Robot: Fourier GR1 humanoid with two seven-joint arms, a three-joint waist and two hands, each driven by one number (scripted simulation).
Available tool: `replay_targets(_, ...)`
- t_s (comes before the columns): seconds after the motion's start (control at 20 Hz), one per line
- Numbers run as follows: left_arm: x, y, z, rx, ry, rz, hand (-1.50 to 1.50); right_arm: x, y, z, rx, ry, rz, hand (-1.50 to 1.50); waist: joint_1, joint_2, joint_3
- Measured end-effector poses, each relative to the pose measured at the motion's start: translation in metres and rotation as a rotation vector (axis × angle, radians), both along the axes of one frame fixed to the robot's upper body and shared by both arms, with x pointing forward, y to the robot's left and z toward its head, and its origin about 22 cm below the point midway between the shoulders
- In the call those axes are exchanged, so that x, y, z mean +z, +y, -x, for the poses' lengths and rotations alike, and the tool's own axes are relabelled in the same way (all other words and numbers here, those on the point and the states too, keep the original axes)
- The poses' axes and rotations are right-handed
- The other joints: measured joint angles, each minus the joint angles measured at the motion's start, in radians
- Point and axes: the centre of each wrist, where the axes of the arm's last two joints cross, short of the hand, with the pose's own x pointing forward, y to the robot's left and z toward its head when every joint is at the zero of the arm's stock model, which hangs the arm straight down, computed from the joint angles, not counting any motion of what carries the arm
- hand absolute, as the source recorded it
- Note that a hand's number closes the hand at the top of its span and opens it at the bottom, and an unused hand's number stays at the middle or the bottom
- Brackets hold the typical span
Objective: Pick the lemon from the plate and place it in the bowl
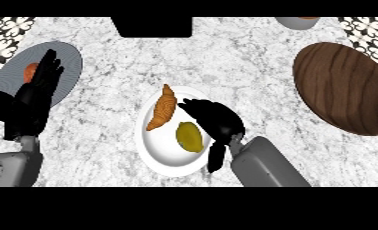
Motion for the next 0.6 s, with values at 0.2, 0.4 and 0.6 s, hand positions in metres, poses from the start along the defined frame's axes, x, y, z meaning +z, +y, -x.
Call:
replay_targets(0.2,0.002,-0.005,0.000,0.001,-0.005,0.000,0.00,-0.017,0.006,-0.003,-0.008,0.010,0.006,-1.50,0.002,0.000,0.000)
replay_targets(0.4,-0.002,-0.008,0.000,-0.002,-0.003,0.009,0.00,-0.023,0.011,-0.001,-0.023,0.008,0.003,-1.50,0.003,0.000,0.000)
replay_targets(0.6,0.002,-0.004,0.002,-0.006,-0.002,0.003,0.00,-0.031,0.009,-0.009,-0.038,0.008,0.008,-1.50,0.004,0.000,0.000)
